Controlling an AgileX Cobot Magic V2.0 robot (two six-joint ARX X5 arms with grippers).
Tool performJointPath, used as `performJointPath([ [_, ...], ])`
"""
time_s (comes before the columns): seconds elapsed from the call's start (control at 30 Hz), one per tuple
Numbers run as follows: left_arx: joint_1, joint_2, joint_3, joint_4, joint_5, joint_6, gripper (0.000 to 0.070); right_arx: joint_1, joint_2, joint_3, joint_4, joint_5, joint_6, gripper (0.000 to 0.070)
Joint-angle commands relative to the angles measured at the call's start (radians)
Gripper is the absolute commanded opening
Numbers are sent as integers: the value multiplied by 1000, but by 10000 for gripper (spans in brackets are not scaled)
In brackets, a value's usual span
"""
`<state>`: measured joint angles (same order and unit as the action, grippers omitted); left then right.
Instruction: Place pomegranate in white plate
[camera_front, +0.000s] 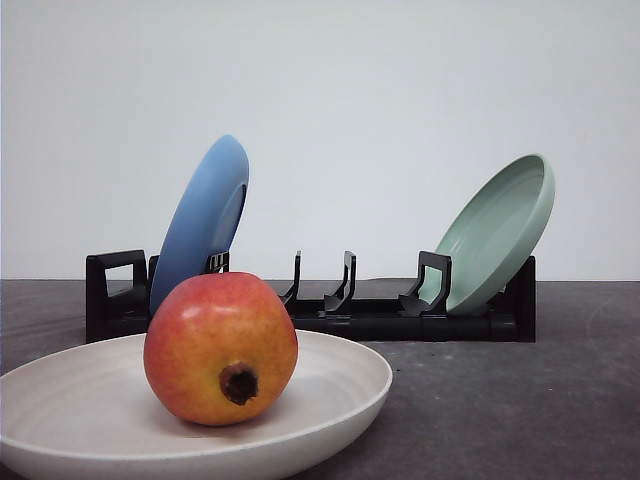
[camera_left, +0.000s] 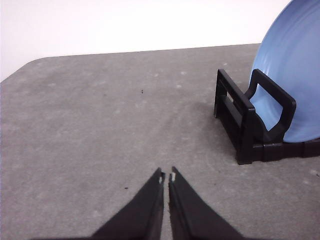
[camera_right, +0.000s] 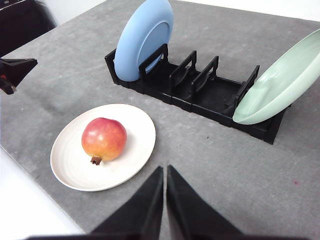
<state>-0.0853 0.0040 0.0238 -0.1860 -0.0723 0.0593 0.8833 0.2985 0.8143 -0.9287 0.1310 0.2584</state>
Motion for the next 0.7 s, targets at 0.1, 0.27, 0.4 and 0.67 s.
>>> performJointPath([
  [0.1,1,-1,-12,0,3,-5,0,11,0,10,11,1,-8,3],
  [0.27,1,-1,-12,0,3,-5,0,11,0,10,12,1,-8,3],
  [0.4,1,-1,-12,0,3,-5,0,-62,-3,9,12,-6,-39,3],
  [0.67,1,-1,-12,0,3,-5,0,-525,-92,-186,332,-12,-342,3],
])
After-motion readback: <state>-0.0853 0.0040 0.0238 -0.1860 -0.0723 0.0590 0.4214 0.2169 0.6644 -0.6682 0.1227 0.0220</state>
